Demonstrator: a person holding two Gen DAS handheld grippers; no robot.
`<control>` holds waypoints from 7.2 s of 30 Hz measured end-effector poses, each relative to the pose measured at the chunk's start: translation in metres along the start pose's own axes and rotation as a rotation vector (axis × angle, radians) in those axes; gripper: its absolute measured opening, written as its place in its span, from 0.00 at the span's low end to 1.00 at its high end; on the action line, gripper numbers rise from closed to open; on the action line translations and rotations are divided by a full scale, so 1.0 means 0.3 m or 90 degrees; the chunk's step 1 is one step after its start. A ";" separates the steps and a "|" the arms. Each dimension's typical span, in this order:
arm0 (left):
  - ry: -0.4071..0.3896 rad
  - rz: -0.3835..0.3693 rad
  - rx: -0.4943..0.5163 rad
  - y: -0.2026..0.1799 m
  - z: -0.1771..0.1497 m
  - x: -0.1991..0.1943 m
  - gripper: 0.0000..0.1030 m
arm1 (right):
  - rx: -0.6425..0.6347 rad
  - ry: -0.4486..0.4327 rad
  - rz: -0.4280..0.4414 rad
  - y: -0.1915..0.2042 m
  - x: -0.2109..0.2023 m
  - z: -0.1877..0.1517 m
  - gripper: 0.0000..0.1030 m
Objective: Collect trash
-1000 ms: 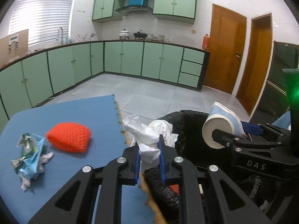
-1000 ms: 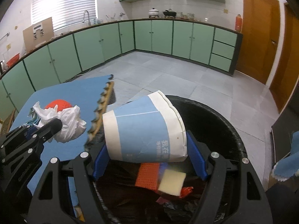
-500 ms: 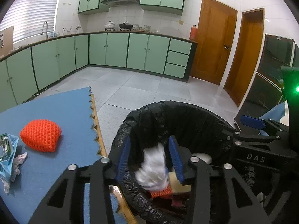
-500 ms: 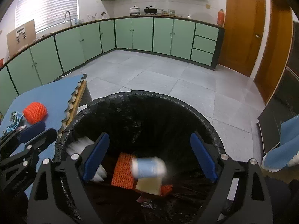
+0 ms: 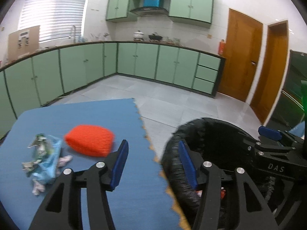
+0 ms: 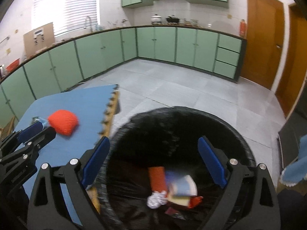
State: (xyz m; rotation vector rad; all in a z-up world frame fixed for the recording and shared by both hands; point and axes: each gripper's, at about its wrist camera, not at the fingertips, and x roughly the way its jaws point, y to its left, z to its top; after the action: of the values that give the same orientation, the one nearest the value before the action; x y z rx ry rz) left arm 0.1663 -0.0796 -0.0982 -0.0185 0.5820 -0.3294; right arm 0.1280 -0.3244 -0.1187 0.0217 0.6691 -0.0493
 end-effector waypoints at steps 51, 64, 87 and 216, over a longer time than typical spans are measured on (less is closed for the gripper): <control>0.037 0.190 -0.103 0.560 -0.183 -0.106 0.52 | -0.113 0.048 0.132 0.574 0.234 -0.031 0.82; 0.033 0.211 -0.125 0.669 -0.057 0.025 0.52 | -0.122 0.038 0.141 0.629 0.291 0.041 0.82; 0.101 0.205 -0.179 0.797 -0.035 0.216 0.57 | -0.126 0.045 0.155 0.697 0.433 0.108 0.82; 0.140 0.216 -0.197 0.839 -0.118 0.198 0.50 | -0.135 0.120 0.243 0.762 0.444 0.061 0.23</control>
State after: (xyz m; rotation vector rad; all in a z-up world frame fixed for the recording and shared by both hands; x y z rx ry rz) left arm 0.2693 0.1431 -0.1872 -0.1803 0.8368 0.0924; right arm 0.2558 -0.1019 -0.1859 -0.0507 0.8464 0.3956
